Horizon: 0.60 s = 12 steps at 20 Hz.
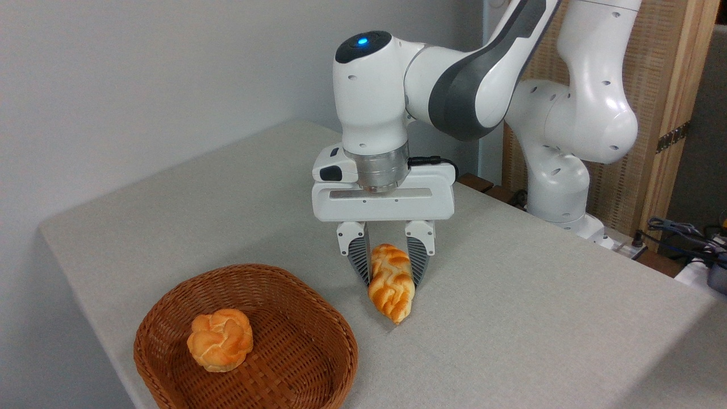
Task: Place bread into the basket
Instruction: 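Lower the gripper around the braided roll and close on it, then lift the braided roll and carry it over the wicker basket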
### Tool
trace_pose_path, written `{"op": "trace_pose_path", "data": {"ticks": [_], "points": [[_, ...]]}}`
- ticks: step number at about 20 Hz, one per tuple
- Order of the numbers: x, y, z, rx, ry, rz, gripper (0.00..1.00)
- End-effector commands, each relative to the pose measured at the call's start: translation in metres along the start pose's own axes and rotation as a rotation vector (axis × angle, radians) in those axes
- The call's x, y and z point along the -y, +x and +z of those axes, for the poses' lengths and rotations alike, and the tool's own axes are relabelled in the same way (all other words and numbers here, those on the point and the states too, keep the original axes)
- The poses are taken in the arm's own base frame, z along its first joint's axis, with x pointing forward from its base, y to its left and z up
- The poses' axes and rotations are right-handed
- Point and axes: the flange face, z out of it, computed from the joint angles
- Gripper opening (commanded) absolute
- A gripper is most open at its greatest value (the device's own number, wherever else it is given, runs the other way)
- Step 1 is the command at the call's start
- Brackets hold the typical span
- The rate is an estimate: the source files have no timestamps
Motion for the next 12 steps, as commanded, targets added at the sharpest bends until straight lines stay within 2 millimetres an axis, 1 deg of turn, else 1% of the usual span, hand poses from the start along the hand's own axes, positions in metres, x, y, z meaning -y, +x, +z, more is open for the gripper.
{"op": "trace_pose_path", "data": {"ticks": [1, 3, 7, 9, 12], "points": [[0.0003, 0.0002, 0.0047, -0.002, 0.009, 0.018, 0.42], [0.0009, 0.001, 0.0034, -0.005, 0.007, 0.031, 0.38], [0.0003, 0.0019, 0.0034, -0.004, 0.008, 0.071, 0.28], [-0.0004, 0.0021, 0.0047, -0.001, 0.009, 0.074, 0.28], [-0.0001, 0.0065, -0.0037, -0.014, 0.009, 0.073, 0.28]]}}
